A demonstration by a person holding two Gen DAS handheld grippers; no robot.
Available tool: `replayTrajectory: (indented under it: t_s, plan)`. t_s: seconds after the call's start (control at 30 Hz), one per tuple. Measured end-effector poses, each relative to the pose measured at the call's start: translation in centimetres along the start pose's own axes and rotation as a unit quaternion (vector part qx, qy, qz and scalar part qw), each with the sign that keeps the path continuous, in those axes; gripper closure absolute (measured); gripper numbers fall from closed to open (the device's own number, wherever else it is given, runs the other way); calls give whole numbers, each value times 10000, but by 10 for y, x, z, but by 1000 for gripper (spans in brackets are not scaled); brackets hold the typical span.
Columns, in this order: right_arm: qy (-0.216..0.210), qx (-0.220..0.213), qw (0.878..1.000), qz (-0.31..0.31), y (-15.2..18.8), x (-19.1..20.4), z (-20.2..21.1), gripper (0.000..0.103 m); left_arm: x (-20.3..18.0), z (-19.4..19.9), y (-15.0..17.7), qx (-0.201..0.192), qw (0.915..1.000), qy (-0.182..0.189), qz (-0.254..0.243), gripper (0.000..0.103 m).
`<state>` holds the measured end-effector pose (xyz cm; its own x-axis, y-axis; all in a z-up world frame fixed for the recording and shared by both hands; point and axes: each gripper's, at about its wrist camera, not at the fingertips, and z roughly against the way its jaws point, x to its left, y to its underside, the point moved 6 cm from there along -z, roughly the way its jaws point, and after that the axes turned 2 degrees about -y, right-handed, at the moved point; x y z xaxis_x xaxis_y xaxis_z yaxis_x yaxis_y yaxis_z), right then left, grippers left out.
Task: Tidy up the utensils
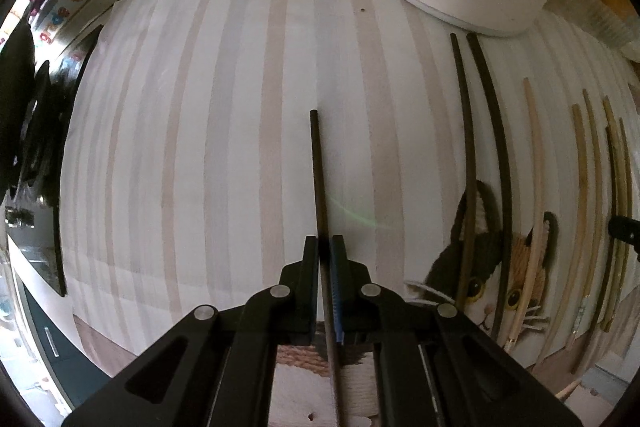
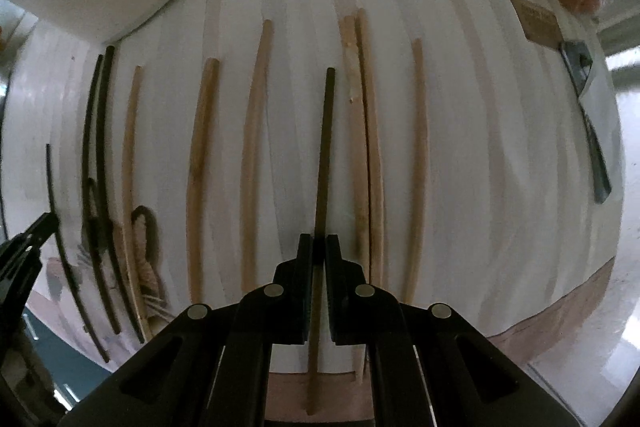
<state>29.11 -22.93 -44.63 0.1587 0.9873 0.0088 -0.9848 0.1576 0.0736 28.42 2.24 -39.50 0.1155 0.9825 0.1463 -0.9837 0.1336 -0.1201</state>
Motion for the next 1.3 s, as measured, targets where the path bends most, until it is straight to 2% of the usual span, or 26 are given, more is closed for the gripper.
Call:
replayTrajectory:
  t_s: [0.13,0.23,0.37,0.57,0.73,0.87,1.03,1.2,1.3]
  plan:
    - [144,-102,9998,105,-5,21,7,96,7,2,-6,-79,9999,0,94,100]
    - [-63,-248,9997,-6,1,33,17,97,8,16,-11,-237,9997,18,97,100]
    - [-376,-473,9981,-154,13,21,32,98,13,47,-16,-520,9984,97,190,100]
    - [-763,-953,9924,-138,13,21,73,98,14,87,-19,-831,9956,267,345,100]
    - [-916,-1435,9854,-48,19,28,111,98,14,119,-22,-1140,9922,300,404,101]
    - [-1042,-1912,9760,39,22,3,133,98,20,151,-31,-1525,9865,333,487,101]
    - [-1164,-2671,9566,100,1,20,180,98,24,194,-44,-1998,9773,419,565,103]
    - [-1376,-3325,9328,190,-9,34,239,98,29,246,-68,-2575,9626,535,647,103]
    - [-1509,-3643,9185,301,-27,44,274,98,37,268,-81,-2824,9551,571,689,103]
